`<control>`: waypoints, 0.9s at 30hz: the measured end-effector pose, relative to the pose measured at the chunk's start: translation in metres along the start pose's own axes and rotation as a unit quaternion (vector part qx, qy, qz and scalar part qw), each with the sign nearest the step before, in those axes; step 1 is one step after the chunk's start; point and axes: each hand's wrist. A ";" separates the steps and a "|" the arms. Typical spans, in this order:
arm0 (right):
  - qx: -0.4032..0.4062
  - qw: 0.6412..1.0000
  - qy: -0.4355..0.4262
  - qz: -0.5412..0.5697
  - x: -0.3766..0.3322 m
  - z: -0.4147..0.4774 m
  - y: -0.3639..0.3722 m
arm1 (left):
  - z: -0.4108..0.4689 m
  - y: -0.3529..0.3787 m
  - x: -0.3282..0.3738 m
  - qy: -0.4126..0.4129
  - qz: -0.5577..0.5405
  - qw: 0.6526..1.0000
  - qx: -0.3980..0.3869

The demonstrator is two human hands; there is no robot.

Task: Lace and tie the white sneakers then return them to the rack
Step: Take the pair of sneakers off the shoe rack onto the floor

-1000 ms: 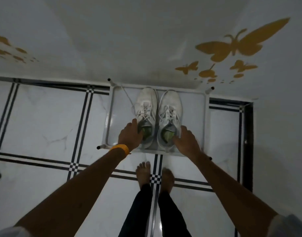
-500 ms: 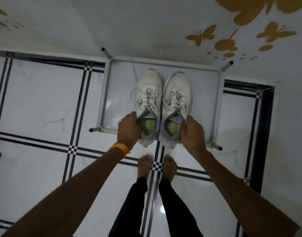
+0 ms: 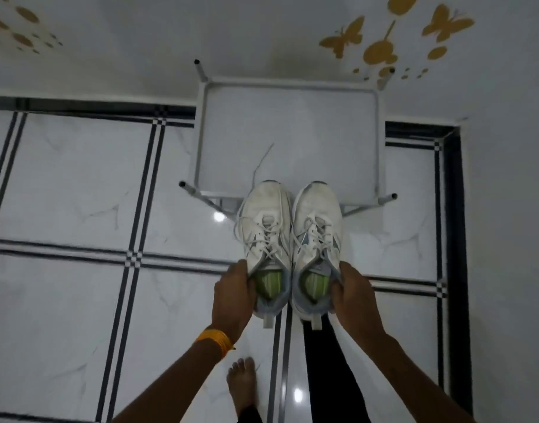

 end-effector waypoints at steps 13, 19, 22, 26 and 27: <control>-0.017 0.999 0.040 -0.030 0.169 -0.059 0.167 | -0.073 0.177 -0.182 -0.020 0.031 0.999 -0.024; -0.014 0.998 0.000 -0.067 0.254 -0.031 0.237 | -0.062 0.261 -0.235 0.041 0.058 0.997 -0.034; -0.024 0.996 -0.021 -0.079 0.284 -0.027 0.255 | -0.057 0.288 -0.255 0.054 0.054 0.997 -0.028; 0.003 0.976 -0.105 -0.190 0.291 -0.030 0.254 | -0.059 0.304 -0.261 0.066 0.036 0.997 0.002; 0.048 0.968 -0.139 -0.202 0.284 -0.031 0.249 | -0.061 0.302 -0.258 0.070 0.022 0.997 0.017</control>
Point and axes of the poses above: each hand's wrist, its own z-axis towards the middle knuckle, its own y-axis out of the palm, x = y × z, and after that the axes turned 15 degrees about x, right-handed
